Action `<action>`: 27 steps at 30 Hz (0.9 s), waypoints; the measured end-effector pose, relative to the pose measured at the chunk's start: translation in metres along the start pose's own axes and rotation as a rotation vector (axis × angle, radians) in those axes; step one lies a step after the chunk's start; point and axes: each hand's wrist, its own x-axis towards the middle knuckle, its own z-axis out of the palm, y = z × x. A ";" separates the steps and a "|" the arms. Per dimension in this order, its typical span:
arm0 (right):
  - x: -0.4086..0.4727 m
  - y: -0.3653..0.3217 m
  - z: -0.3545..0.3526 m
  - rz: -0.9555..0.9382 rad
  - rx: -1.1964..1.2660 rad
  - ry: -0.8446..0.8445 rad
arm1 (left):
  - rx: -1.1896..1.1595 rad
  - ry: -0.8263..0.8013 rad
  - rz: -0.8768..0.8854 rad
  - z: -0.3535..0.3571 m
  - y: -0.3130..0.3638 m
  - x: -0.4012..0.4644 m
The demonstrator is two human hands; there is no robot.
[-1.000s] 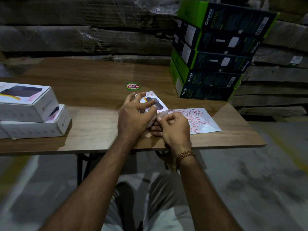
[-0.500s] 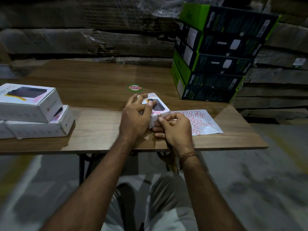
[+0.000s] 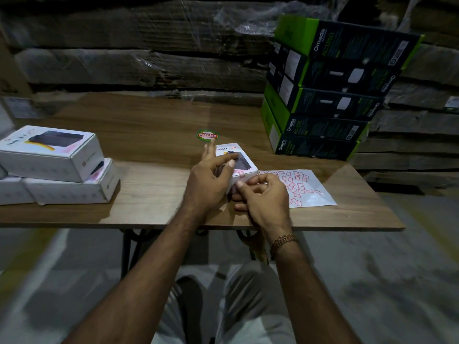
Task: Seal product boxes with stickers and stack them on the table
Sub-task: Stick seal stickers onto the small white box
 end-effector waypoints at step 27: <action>0.025 -0.025 -0.016 -0.246 -0.390 -0.028 | -0.206 0.111 -0.089 -0.007 0.010 -0.002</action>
